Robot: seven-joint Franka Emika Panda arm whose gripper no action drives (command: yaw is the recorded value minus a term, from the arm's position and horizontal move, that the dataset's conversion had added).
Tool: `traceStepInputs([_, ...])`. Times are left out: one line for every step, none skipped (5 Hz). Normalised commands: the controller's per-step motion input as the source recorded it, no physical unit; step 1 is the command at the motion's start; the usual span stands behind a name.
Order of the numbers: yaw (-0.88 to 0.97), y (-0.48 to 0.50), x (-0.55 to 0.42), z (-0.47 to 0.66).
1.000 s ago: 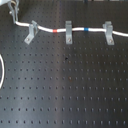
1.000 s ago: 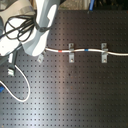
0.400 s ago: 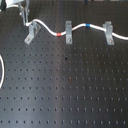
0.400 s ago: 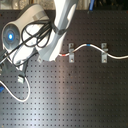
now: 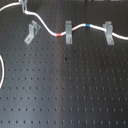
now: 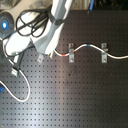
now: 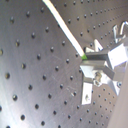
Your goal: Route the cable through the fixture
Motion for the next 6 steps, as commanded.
traceStepInputs([0.48, -0.226, 0.406, -0.11])
traceStepInputs([0.67, -0.074, 0.394, -0.11])
traceStepInputs([0.55, 0.094, 0.384, -0.27])
traceStepInputs([0.56, 0.275, 0.267, -0.22])
traceStepInputs([0.55, 0.355, 0.193, -0.14])
traceStepInputs([0.59, 0.312, 0.163, 0.1])
